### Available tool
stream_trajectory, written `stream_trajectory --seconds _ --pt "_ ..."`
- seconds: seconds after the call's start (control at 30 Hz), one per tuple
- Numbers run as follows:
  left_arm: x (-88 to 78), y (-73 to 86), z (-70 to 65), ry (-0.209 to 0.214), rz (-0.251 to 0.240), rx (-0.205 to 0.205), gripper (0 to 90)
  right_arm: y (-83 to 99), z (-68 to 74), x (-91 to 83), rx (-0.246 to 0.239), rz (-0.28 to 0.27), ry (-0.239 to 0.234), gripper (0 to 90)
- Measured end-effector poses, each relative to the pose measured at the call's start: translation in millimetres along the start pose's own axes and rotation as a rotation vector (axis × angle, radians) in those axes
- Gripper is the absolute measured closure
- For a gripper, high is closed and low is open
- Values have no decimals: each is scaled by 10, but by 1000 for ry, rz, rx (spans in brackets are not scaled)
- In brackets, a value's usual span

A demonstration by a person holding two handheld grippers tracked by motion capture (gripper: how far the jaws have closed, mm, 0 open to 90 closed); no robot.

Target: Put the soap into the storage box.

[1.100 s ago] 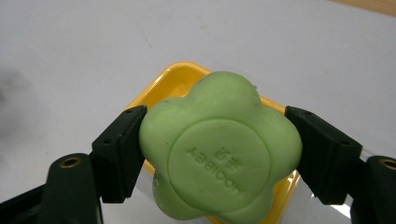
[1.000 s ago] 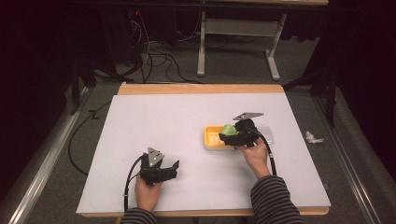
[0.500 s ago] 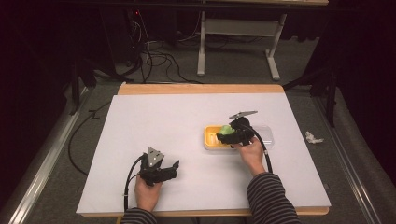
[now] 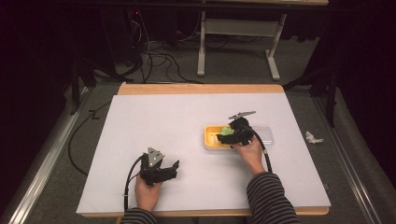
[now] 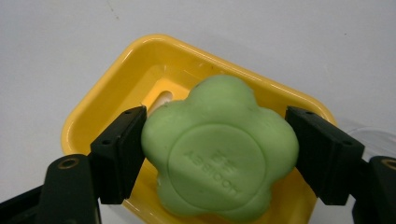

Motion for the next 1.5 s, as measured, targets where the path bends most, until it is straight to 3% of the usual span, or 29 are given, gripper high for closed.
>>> stream_trajectory --seconds 0.43,0.87,1.5 --pt "0 0 1 1 1 -1 172 0 -38 -182 -2 -75 15 229" --pt "7 -1 5 -5 3 -6 172 61 -98 -488 -6 -141 18 240" --pt "6 2 5 -6 5 -1 173 381 -267 -784 16 -219 37 271"
Point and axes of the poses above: each handheld gripper's, and its own axes: x roughly forward along the jaws, y roughly out of its underside, z roughly to its left, the point moved 6 cm from there along x, roughly forward along the jaws, and after that the axes turned 11 degrees about z, right-handed, at the moved point
